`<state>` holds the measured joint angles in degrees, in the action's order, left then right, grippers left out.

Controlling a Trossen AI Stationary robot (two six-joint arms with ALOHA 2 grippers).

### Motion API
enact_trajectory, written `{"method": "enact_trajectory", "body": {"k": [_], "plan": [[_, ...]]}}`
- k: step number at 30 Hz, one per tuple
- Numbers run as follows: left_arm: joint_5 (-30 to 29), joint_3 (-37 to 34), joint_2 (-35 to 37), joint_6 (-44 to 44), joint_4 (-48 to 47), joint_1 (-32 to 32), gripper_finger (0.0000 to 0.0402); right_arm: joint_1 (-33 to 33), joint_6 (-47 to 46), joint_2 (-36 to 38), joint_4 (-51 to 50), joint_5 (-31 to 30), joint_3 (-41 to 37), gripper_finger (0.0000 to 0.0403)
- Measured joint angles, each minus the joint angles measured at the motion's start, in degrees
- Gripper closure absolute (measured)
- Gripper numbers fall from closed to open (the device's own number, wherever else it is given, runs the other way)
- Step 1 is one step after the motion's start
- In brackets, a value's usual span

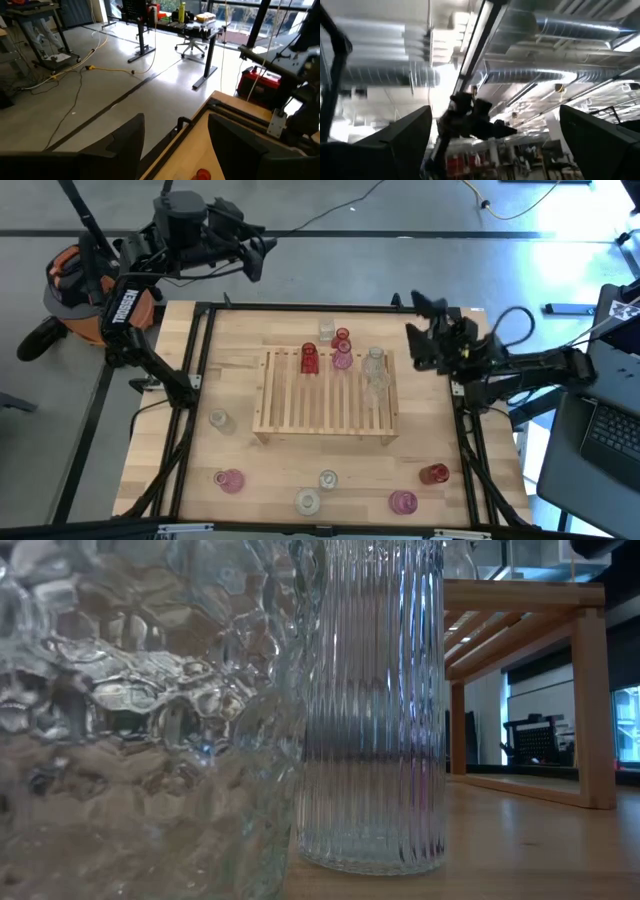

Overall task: Sort vases onto shelf
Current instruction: Put the transparent vase on the shelf aligned with the other transparent vase

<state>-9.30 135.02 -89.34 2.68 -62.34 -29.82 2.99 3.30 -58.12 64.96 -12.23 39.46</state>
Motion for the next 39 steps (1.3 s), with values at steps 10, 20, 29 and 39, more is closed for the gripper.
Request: {"method": "enact_trajectory", "body": {"k": [10,20,29,39], "plan": [[0.0,0.0,0.0,-0.4,-2.4,-0.1,0.0190,23.6,2.6,-14.0,-81.2,16.0,39.9,0.0017],[0.0,0.0,0.0,-0.4,-3.5,0.0,0.0190,34.7,16.1,-44.1,-112.9,30.9,72.3,0.0017],[0.0,0.0,0.0,0.2,-9.8,0.0,0.0190,34.1,16.3,-58.2,-118.3,25.2,76.3,0.0017],[-0.2,0.0,0.0,1.8,-10.4,0.0,0.0190,33.7,11.7,-64.7,-113.8,24.3,76.3,0.0017]]}}
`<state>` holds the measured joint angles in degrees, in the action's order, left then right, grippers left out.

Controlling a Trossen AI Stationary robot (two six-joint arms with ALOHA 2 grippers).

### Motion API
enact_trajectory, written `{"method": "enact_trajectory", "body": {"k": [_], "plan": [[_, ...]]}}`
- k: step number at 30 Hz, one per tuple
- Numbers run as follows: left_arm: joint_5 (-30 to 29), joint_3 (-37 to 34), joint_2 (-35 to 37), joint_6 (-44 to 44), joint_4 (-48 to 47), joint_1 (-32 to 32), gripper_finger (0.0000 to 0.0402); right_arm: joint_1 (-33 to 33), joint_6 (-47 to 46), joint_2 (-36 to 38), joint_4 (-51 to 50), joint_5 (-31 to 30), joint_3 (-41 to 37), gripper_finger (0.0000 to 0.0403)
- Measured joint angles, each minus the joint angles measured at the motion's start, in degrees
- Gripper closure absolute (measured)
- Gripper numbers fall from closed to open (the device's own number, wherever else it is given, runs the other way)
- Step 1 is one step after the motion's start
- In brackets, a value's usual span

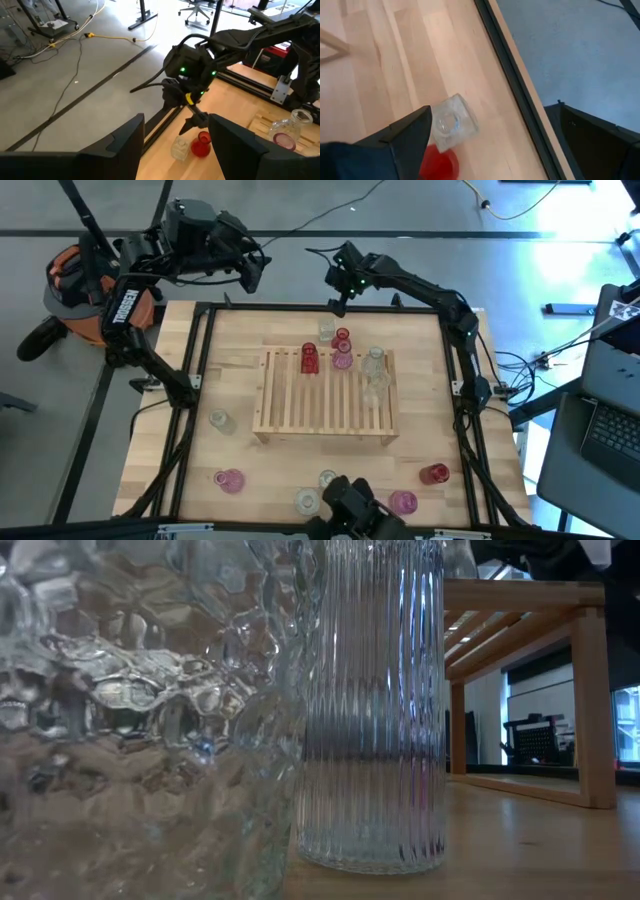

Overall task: Sort vases onto shelf
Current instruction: Put the transparent vase on the shelf aligned with the other transparent vase

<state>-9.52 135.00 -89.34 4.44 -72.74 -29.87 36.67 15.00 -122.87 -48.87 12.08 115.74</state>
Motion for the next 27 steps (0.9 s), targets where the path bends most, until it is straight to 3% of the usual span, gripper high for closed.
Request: {"method": "enact_trajectory", "body": {"k": [11,27], "plan": [[-0.5,0.0,0.0,-0.1,0.3,-0.7,0.0190,-5.2,8.0,-1.1,2.7,-3.1,0.0,0.0017],[0.1,0.0,0.0,-0.1,0.3,-1.2,0.0190,-5.2,21.7,-3.7,-0.7,4.0,0.0,0.0017]]}}
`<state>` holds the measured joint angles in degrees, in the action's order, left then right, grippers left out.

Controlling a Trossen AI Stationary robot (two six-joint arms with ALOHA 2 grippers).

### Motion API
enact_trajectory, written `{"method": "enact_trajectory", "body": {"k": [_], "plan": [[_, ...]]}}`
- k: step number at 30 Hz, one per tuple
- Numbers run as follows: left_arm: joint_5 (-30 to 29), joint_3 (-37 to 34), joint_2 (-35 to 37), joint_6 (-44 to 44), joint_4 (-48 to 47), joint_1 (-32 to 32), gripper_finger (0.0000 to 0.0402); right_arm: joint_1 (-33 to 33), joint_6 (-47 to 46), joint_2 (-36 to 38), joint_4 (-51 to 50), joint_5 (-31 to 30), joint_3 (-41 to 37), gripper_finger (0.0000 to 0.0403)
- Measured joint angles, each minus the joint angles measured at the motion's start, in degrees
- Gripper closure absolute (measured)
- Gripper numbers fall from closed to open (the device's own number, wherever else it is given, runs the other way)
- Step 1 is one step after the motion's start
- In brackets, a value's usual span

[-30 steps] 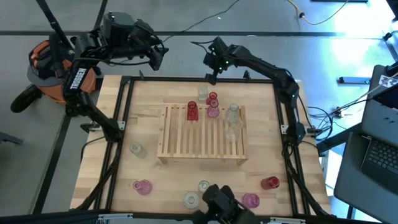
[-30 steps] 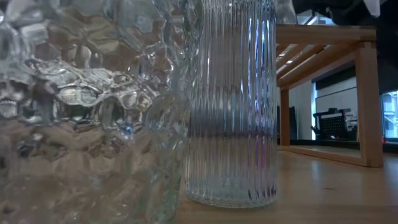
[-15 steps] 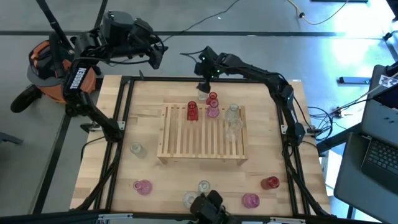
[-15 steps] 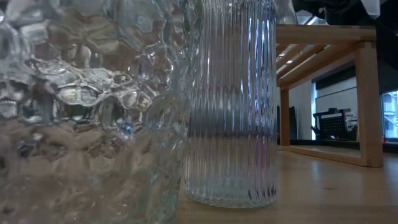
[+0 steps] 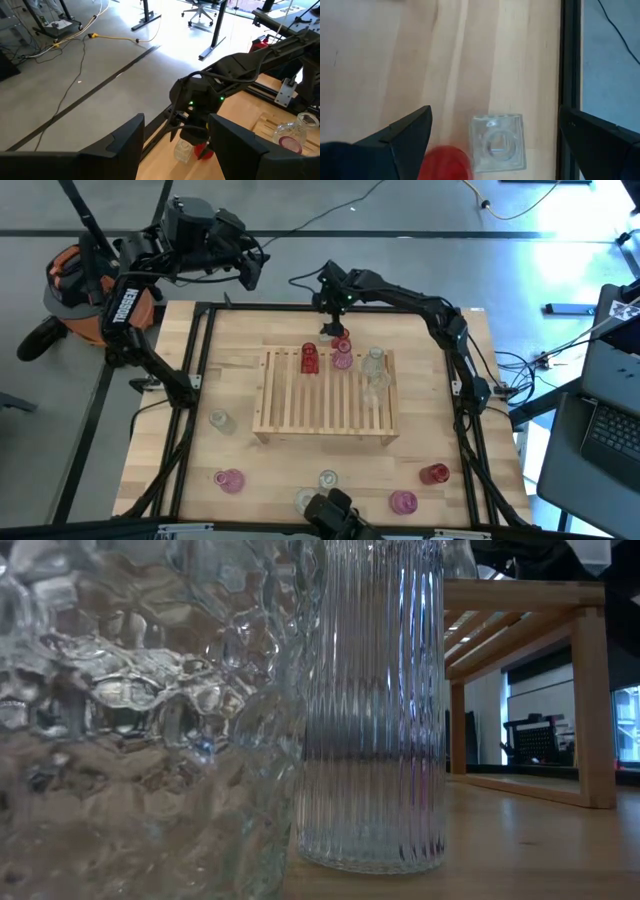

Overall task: Sort vases onto shelf
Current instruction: Put the transparent vase on the shelf aligned with the other transparent vase

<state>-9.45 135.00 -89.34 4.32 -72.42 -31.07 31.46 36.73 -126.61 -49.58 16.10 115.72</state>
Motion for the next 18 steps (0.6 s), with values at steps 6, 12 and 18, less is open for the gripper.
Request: {"method": "enact_trajectory", "body": {"k": [6,12,18], "plan": [[0.0,0.0,0.0,0.0,0.0,0.0,0.0190,0.2,0.2,0.0,0.6,-1.5,-3.5,0.0017],[0.1,0.0,0.0,-0.4,0.0,0.0,0.0190,0.4,-0.5,0.0,4.3,-1.1,-7.8,0.0017],[0.1,0.0,0.0,-0.4,0.0,0.0,0.0190,0.4,-0.9,-0.1,8.6,-1.6,-10.9,0.0047]]}}
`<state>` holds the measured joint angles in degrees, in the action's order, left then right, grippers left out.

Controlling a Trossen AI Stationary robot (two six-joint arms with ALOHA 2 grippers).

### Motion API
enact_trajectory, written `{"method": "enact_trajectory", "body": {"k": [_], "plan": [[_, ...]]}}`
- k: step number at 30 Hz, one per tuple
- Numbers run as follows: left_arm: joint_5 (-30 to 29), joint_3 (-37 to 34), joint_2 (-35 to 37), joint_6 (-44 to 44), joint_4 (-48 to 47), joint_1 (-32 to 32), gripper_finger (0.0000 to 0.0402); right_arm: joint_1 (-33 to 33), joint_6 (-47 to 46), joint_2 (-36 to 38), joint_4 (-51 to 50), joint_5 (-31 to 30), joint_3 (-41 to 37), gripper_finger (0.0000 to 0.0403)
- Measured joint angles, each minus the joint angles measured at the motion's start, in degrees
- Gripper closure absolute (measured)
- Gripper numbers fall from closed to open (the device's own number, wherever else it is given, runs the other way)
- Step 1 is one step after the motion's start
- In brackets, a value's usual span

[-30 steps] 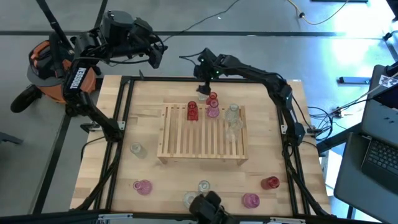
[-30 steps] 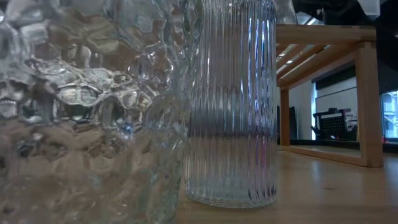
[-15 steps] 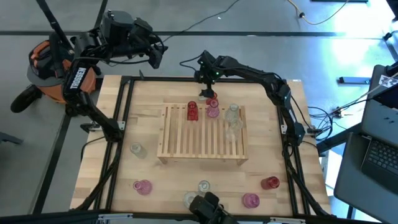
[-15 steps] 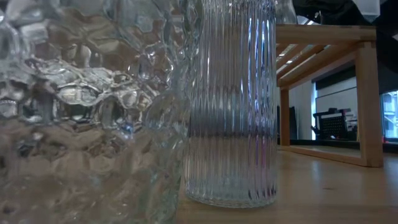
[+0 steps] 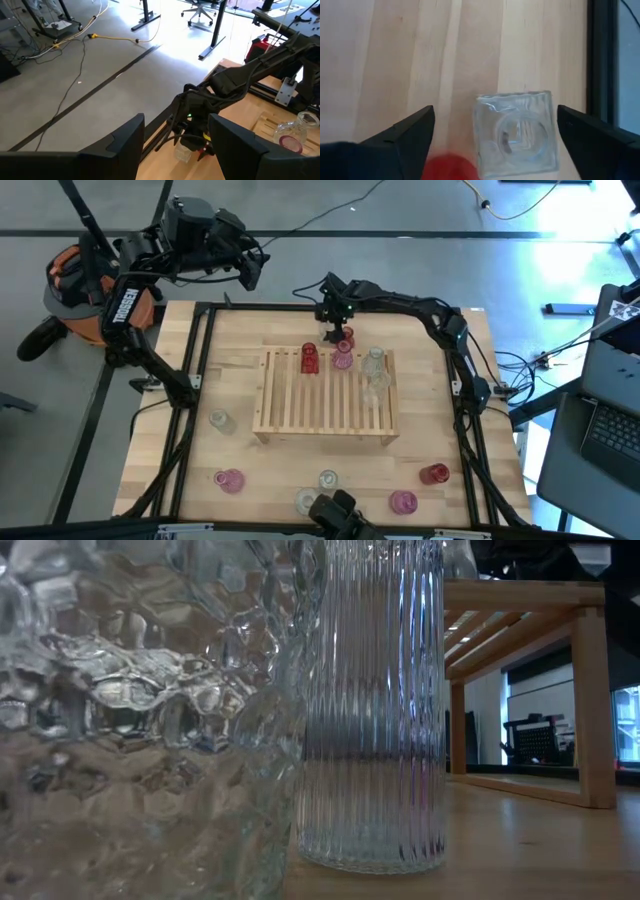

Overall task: Sort vases onto shelf
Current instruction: Put the transparent vase on the shelf aligned with the other transparent vase

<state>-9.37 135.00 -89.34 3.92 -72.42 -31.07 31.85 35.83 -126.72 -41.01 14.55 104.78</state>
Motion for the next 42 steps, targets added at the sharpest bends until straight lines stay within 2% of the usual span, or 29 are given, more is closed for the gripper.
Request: {"method": "enact_trajectory", "body": {"k": [3,10,15,18,22,28,36,38,42], "plan": [[0.0,0.0,0.0,0.1,0.0,0.0,0.0190,0.1,0.0,0.0,1.1,0.0,-1.1,0.0091],[0.0,0.0,0.0,0.4,0.0,0.0,0.0190,0.1,-0.1,0.0,1.0,0.0,-2.2,0.0220],[0.0,0.0,0.0,0.5,0.0,0.0,0.0190,0.1,-1.1,0.0,0.3,0.4,-2.1,0.0220],[0.0,0.0,0.0,0.5,0.0,0.0,0.0190,0.1,-2.8,0.4,-1.1,3.4,-2.0,0.0220],[0.0,0.0,0.0,0.5,0.0,0.0,0.0190,0.0,-2.4,0.6,-5.4,4.2,1.8,0.0220],[0.0,0.0,0.0,0.5,0.0,0.0,0.0190,0.0,-0.8,0.7,-11.7,4.2,12.1,0.0220],[0.1,0.0,0.0,0.4,0.0,0.0,0.0190,-0.4,0.3,1.2,-23.1,3.9,30.4,0.0220],[0.1,0.0,0.0,0.4,-0.3,0.2,0.0190,-0.7,0.4,5.2,-21.9,4.0,27.5,0.0220],[0.1,0.0,0.0,0.4,-0.6,0.5,0.0190,-2.8,0.6,11.0,-27.5,2.0,26.5,0.0220]]}}
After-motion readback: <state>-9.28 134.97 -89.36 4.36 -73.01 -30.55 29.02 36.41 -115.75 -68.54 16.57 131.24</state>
